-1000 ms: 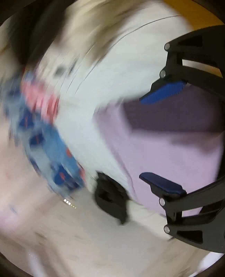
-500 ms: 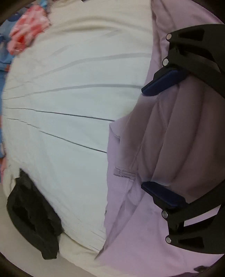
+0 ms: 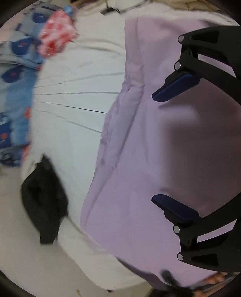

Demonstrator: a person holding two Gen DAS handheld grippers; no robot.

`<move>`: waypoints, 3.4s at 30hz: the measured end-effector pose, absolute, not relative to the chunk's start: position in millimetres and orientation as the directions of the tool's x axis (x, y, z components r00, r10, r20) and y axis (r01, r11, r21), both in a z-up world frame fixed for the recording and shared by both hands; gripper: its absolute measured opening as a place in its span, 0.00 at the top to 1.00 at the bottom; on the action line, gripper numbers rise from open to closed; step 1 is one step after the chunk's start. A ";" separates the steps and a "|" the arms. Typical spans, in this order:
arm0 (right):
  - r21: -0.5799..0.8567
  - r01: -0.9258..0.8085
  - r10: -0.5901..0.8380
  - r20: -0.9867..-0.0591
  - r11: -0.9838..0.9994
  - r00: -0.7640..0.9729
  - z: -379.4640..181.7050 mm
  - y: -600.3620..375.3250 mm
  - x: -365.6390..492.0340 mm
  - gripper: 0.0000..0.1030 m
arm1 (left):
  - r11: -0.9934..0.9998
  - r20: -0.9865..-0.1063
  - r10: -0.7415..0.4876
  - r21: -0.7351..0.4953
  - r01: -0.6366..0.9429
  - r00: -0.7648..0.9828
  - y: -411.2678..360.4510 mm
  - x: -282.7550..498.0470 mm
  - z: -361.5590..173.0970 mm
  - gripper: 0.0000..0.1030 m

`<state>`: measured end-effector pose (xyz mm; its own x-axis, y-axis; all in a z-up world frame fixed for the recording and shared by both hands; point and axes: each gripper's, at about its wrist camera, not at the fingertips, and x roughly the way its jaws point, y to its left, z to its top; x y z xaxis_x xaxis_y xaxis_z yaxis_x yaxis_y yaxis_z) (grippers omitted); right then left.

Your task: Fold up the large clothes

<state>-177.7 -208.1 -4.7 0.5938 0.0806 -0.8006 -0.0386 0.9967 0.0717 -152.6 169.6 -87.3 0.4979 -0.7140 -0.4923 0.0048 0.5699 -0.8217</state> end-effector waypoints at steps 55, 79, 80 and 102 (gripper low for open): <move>0.050 0.161 -0.070 -0.747 0.986 0.662 36.8 -269.2 -209.9 0.06 | 0.942 -0.696 -0.331 -0.281 0.182 0.638 140.5 -194.4 -13.2 0.07; 0.125 0.402 -0.143 -0.808 0.907 0.572 -27.5 -426.3 -130.1 0.06 | 0.913 -0.636 -0.125 0.228 0.339 0.762 -26.7 -21.7 -33.0 0.10; 0.078 0.385 -0.188 -0.773 0.920 0.605 -13.2 -414.8 -133.4 0.06 | 0.907 -0.633 -0.122 0.241 0.345 0.764 -28.9 -24.2 -35.1 0.10; 0.217 0.308 0.054 -0.885 0.926 0.463 -83.4 -409.9 -83.6 0.06 | 0.911 -0.671 -0.161 0.181 0.370 0.724 -29.3 -6.6 -40.4 0.10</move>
<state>-83.6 -409.9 -83.4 0.4627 0.0537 -0.8849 0.3077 0.9264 0.2171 -6.6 -29.3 -40.4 0.7242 -0.1608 -0.6706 0.3696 0.9115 0.1806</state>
